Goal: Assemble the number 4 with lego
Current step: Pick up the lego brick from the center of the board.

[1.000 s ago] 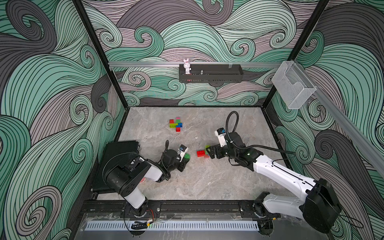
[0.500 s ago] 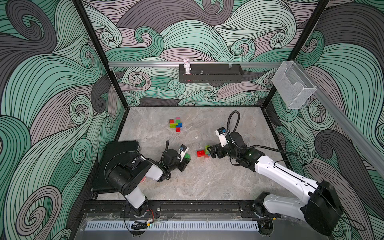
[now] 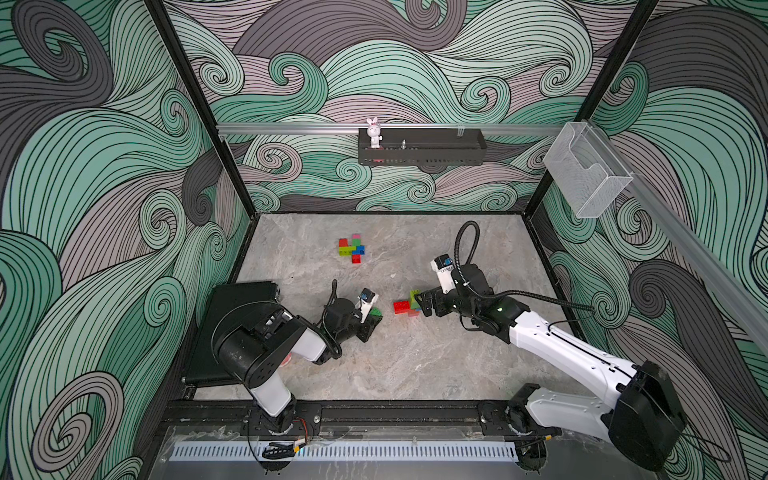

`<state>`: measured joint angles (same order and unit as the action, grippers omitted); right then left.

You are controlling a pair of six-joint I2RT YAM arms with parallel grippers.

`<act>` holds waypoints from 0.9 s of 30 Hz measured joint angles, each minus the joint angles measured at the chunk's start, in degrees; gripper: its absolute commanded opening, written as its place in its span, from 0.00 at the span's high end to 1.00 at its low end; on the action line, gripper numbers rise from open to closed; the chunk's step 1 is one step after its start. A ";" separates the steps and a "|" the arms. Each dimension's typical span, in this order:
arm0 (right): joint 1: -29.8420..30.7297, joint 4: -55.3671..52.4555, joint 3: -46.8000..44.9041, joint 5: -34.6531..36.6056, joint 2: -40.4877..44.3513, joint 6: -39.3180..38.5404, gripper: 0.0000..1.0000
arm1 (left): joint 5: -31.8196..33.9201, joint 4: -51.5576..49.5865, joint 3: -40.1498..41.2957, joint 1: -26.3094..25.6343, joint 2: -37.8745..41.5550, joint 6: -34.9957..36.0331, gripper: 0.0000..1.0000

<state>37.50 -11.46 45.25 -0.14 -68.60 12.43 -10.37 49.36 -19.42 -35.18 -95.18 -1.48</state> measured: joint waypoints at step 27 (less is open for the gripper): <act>5.29 3.76 0.07 6.05 -10.62 4.35 0.33 | 8.55 -9.60 -2.14 0.09 4.85 -3.85 1.00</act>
<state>42.78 -7.70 45.32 5.91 -79.22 16.78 -1.83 39.77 -21.56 -35.09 -90.32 -5.32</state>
